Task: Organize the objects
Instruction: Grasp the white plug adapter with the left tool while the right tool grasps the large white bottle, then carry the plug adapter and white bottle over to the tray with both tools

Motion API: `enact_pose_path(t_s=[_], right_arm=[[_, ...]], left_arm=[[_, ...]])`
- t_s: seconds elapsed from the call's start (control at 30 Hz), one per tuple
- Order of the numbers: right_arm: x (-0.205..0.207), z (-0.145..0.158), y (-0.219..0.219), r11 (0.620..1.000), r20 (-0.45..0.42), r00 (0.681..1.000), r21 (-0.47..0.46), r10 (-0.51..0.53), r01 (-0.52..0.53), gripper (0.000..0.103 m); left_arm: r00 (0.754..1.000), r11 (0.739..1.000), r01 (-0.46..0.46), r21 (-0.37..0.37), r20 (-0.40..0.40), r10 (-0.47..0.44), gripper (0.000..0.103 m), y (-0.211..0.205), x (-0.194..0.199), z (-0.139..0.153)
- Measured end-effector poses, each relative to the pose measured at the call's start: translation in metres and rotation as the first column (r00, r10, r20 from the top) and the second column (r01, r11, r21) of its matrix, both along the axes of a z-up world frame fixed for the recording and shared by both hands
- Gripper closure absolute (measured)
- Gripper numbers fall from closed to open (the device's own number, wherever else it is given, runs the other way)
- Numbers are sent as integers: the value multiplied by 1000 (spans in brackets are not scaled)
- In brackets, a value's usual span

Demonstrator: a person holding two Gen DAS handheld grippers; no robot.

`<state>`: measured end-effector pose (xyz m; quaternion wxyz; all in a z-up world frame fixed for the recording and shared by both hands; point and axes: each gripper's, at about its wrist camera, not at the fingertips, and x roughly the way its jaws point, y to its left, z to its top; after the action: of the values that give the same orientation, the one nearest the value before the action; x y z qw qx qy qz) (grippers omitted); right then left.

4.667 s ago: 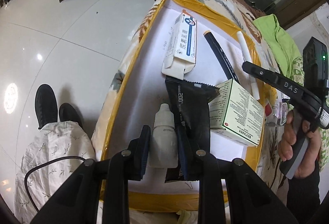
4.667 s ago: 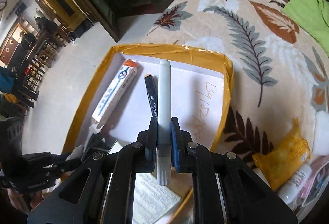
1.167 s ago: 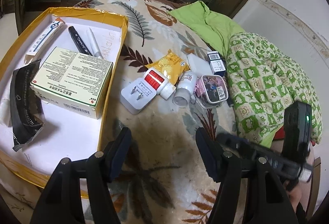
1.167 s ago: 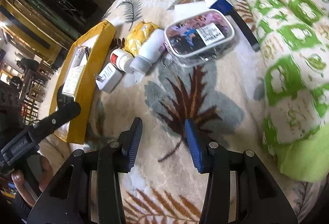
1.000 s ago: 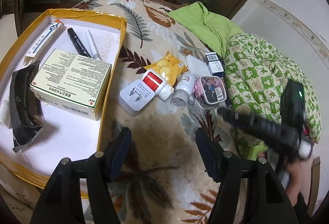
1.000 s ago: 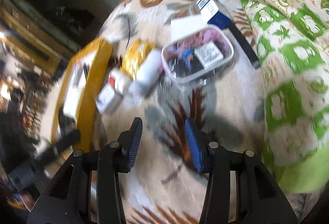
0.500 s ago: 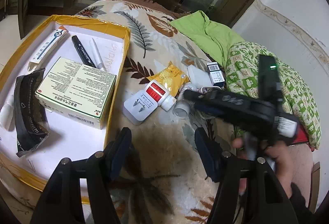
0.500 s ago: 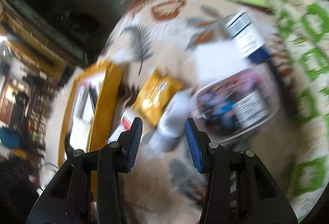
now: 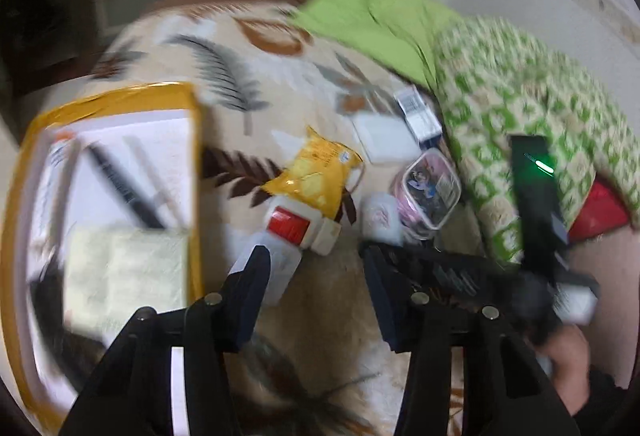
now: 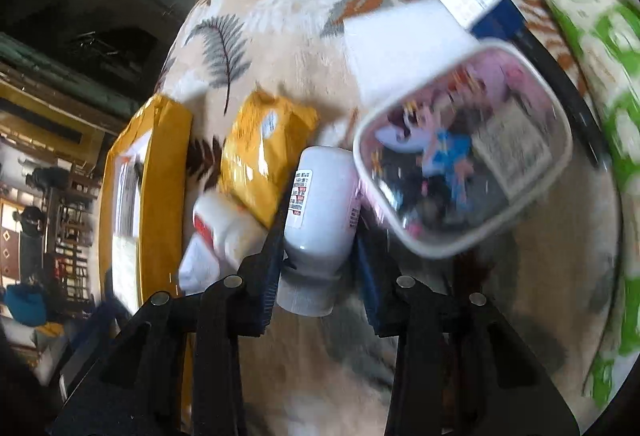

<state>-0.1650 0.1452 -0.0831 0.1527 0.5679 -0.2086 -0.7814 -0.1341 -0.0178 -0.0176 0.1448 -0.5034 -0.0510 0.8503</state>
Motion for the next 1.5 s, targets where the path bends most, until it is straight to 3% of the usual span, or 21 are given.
enact_pose_path(t_s=[0.17, 0.47, 0.6, 0.7, 0.83, 1.1, 1.23, 1.33, 1.5], right_arm=[[25, -1, 12, 1000, -2, 1000, 12, 17, -17, 67], [31, 2, 13, 998, -24, 998, 36, 57, -56, 67], [29, 2, 12, 998, -21, 998, 37, 58, -57, 67], [30, 2, 12, 998, -18, 998, 34, 53, -53, 67], [30, 0, 11, 998, -16, 998, 37, 53, -52, 67], [28, 1, 6, 994, -25, 996, 73, 81, -79, 67], [23, -2, 4, 994, -24, 996, 70, 90, -88, 67], [21, -2, 2, 992, -32, 995, 86, 97, -94, 68], [37, 4, 2, 993, -28, 995, 74, 97, -95, 68]], left_arm=[[985, 983, 130, -127, 128, -114, 55, 16, -28, -32], [975, 927, 214, -307, 129, -182, 55, 38, -20, -34], [984, 927, 158, -341, 132, -119, 51, 27, -28, -36], [976, 938, 178, -299, 174, -130, 52, 22, -27, -46], [977, 921, 193, -337, 149, -151, 62, 30, -14, -46], [972, 965, 152, -215, 210, -106, 62, 28, 35, -42], [986, 967, 117, -226, 141, -86, 60, 31, 59, -42], [989, 952, 133, -276, 106, -108, 62, 39, 68, -45], [992, 964, 112, -243, 81, -94, 63, 35, 77, -34]])
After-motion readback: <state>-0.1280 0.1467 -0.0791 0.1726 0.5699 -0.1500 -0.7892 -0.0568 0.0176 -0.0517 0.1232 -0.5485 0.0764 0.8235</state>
